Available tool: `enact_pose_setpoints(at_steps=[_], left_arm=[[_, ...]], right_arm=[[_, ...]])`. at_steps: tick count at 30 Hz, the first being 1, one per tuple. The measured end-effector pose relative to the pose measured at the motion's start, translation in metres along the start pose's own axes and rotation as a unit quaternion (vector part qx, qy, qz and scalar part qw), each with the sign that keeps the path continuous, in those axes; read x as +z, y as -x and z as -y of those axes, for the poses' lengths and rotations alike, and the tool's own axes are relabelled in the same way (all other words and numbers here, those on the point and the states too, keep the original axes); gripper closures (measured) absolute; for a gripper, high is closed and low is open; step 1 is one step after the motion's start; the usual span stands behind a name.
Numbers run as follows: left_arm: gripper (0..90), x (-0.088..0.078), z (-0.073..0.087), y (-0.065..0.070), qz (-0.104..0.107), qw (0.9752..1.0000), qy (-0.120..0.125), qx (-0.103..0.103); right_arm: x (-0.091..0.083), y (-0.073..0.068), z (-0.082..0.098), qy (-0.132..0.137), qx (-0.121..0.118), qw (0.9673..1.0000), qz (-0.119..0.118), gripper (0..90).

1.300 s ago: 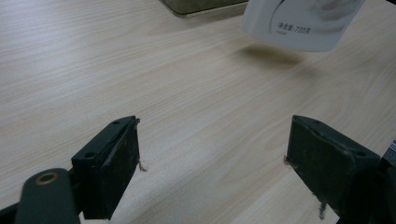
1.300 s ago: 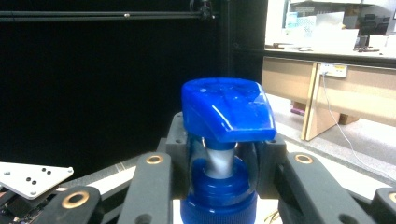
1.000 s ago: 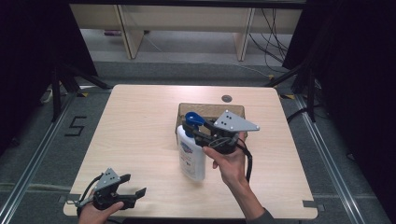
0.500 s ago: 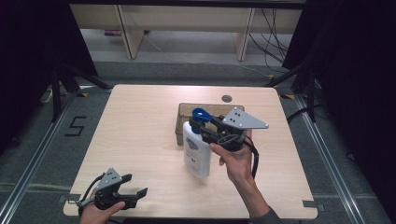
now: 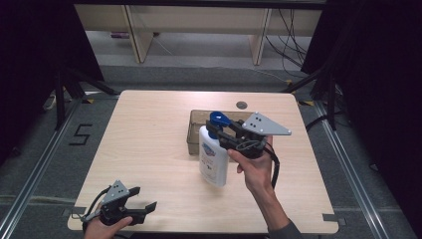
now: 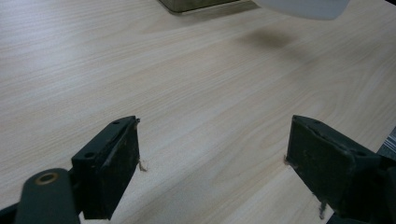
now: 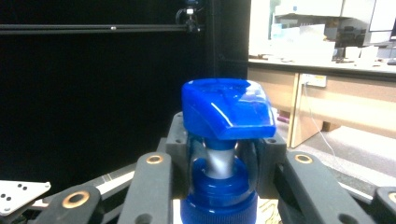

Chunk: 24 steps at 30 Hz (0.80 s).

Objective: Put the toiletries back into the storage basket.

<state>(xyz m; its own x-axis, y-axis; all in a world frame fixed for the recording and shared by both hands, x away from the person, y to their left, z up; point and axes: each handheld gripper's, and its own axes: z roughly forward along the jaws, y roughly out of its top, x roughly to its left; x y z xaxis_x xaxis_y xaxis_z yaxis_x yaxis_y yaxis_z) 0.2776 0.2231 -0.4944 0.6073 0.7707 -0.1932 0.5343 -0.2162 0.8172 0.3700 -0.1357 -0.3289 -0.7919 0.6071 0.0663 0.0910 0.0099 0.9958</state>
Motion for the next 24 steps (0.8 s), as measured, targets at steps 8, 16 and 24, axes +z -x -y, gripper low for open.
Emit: enact_pose_setpoints(at_steps=[8,16,24], left_arm=[[16.6,0.004,-0.001,0.0,0.003,1.0,0.0,0.001],[16.5,0.005,-0.002,-0.001,0.005,0.9999,-0.005,0.01],[16.6,0.006,-0.001,-0.001,0.001,1.0,-0.007,0.007]], right_arm=[[-0.01,0.011,-0.006,0.007,0.006,0.9997,0.021,66.3],[-0.021,0.018,-0.019,0.014,-0.004,0.9986,0.051,66.3],[-0.024,0.031,-0.026,0.024,-0.003,0.9976,0.065,66.3]])
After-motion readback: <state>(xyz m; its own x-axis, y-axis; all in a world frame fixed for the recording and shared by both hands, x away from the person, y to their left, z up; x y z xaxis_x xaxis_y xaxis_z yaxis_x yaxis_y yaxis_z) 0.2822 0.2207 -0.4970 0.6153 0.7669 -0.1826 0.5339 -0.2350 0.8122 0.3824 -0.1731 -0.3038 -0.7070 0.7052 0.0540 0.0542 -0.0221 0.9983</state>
